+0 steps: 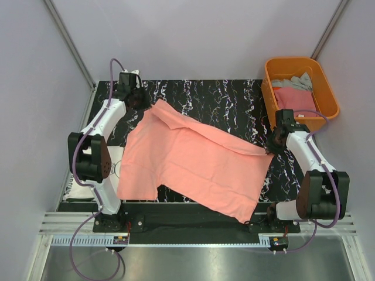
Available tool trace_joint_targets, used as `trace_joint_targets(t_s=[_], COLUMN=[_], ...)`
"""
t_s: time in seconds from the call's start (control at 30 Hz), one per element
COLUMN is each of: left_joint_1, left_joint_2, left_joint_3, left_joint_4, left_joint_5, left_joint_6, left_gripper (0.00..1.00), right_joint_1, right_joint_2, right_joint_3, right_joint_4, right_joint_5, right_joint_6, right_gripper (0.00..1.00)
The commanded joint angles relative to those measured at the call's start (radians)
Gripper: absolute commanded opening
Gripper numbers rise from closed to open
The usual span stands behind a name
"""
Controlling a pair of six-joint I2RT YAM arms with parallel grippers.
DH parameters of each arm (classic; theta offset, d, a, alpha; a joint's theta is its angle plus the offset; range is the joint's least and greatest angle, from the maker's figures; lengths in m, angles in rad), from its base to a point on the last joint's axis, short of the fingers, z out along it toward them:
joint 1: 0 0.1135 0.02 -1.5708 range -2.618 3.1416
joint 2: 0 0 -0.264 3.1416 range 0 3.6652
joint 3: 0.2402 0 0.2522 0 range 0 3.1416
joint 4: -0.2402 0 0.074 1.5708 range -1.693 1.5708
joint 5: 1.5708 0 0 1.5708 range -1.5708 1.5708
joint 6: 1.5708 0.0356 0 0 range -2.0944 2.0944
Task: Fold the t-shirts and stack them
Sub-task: Fold the tshirt
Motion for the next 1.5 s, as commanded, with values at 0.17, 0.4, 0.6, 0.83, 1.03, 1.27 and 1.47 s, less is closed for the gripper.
trace_joint_targets(t_s=[0.17, 0.4, 0.6, 0.83, 1.03, 1.27, 1.47], left_joint_1=[0.027, 0.028, 0.033, 0.042, 0.053, 0.059, 0.06], left_joint_2=[-0.058, -0.092, -0.106, -0.094, -0.085, -0.089, -0.085], left_joint_3=[0.056, 0.05, 0.009, -0.025, -0.053, -0.065, -0.065], left_joint_4=[-0.123, -0.157, -0.169, -0.183, -0.186, -0.188, -0.192], left_joint_5=[-0.002, 0.011, -0.016, -0.035, -0.045, -0.043, -0.039], left_joint_6=[-0.002, -0.017, -0.016, -0.005, -0.005, 0.007, 0.01], left_gripper=[0.0, 0.0, 0.0, 0.0, 0.0, 0.0, 0.0], right_joint_1=[-0.01, -0.016, -0.021, -0.021, -0.023, -0.023, -0.023], right_joint_2=[-0.026, -0.021, -0.016, 0.051, 0.114, 0.163, 0.185], right_joint_3=[-0.018, -0.018, -0.053, -0.053, -0.048, -0.048, -0.054], right_joint_4=[-0.039, -0.058, -0.07, -0.074, -0.09, -0.091, -0.088], right_joint_5=[0.003, 0.02, 0.01, -0.026, -0.028, -0.025, -0.023], right_joint_6=[-0.014, -0.021, -0.011, 0.027, 0.042, 0.056, 0.058], right_gripper=[0.0, 0.0, 0.01, 0.03, 0.03, 0.06, 0.07])
